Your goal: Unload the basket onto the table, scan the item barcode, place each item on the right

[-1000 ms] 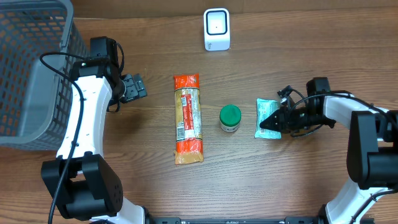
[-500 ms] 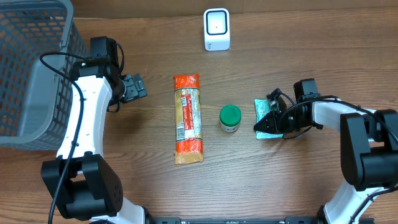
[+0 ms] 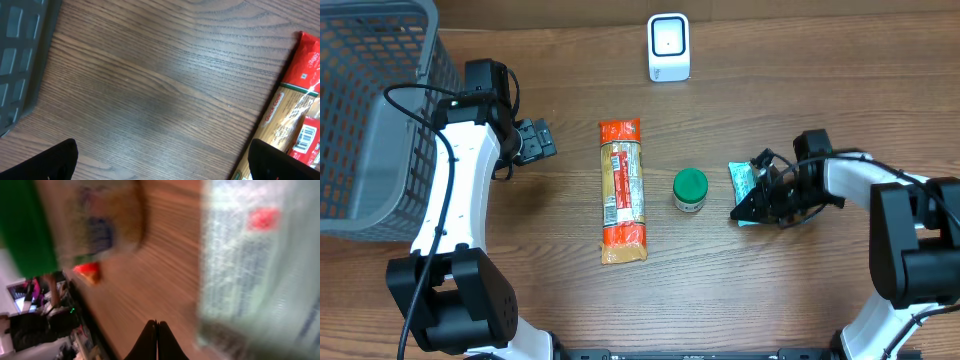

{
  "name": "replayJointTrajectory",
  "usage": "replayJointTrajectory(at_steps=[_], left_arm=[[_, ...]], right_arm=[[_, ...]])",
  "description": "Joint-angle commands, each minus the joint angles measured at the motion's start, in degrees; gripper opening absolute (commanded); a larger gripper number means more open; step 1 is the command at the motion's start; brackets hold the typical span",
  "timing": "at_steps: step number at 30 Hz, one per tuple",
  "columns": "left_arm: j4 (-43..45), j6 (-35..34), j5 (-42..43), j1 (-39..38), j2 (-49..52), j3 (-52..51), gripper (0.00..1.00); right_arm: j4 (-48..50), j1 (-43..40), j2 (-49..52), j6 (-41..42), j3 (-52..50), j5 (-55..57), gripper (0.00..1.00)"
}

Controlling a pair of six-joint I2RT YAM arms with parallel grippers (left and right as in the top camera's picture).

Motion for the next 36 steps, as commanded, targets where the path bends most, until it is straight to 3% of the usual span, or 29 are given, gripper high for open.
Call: replayJointTrajectory(at_steps=[1,5,11,14,18,25,36], left_arm=[[0.0,1.3,-0.5,0.1,-0.3,0.5,1.00],[0.0,1.3,-0.5,0.1,-0.3,0.5,1.00],[0.0,1.3,-0.5,0.1,-0.3,0.5,1.00],[0.0,1.3,-0.5,0.1,-0.3,0.5,1.00],[0.0,1.3,-0.5,0.1,-0.3,0.5,1.00],[0.0,1.3,-0.5,0.1,-0.3,0.5,1.00],[0.0,1.3,-0.5,0.1,-0.3,0.5,1.00]], right_arm=[[-7.8,-0.2,-5.9,-5.3,9.5,2.3,0.04],[-12.9,-0.2,-7.5,-4.3,14.9,12.5,0.04],[-12.1,-0.3,-7.5,11.7,14.9,39.0,0.05],[-11.8,-0.2,-7.5,17.3,14.1,46.2,0.05],[-10.5,-0.3,-7.5,17.5,11.7,46.4,0.14],[-4.6,-0.1,-7.5,18.8,4.4,45.5,0.13],[-4.3,-0.1,-7.5,18.7,0.0,32.3,0.09]])
